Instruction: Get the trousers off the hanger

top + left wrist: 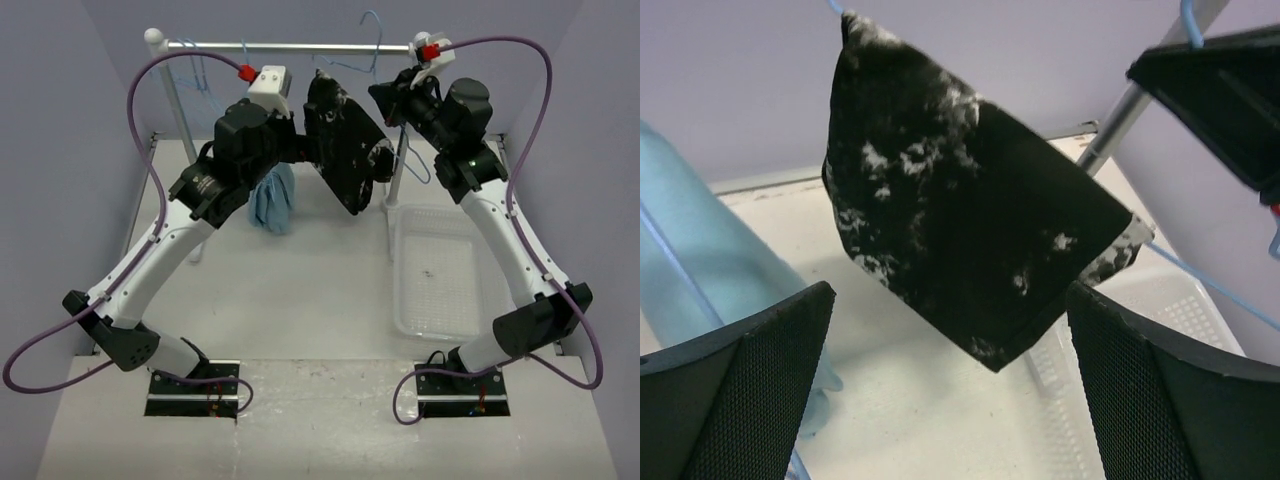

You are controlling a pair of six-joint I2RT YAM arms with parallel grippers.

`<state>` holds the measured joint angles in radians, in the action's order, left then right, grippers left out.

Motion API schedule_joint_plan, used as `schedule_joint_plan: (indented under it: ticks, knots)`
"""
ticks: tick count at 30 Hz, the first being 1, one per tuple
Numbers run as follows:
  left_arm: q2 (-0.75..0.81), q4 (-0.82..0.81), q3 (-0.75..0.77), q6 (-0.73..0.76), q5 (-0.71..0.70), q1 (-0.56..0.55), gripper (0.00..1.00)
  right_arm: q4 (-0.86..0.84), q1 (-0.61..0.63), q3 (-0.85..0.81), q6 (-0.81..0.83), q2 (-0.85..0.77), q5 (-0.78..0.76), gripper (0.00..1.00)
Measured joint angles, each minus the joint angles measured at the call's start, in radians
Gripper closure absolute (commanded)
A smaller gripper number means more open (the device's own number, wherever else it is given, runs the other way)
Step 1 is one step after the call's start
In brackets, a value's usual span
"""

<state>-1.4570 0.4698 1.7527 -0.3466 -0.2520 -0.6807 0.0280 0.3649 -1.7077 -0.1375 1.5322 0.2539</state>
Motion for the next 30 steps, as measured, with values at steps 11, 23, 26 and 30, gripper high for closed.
schedule_joint_plan:
  ticks: [11, 23, 26, 30]
  knots:
    - [-0.12, -0.066, 0.198, 0.078, 0.155, -0.016, 0.0, 0.048, 0.006, 0.189, -0.013, -0.219, 0.028, 1.0]
    - [-0.231, -0.163, 0.271, 0.082, 0.29, -0.051, 0.0, 0.087, 0.039, 0.244, -0.039, -0.269, 0.044, 1.0]
    - [-0.237, -0.171, 0.271, 0.087, 0.312, -0.056, 0.0, 0.1, 0.041, 0.244, -0.04, -0.269, 0.051, 1.0]
    - [-0.238, -0.195, 0.271, 0.1, 0.308, -0.06, 0.07, 0.1, 0.045, 0.244, -0.043, -0.264, 0.069, 1.0]
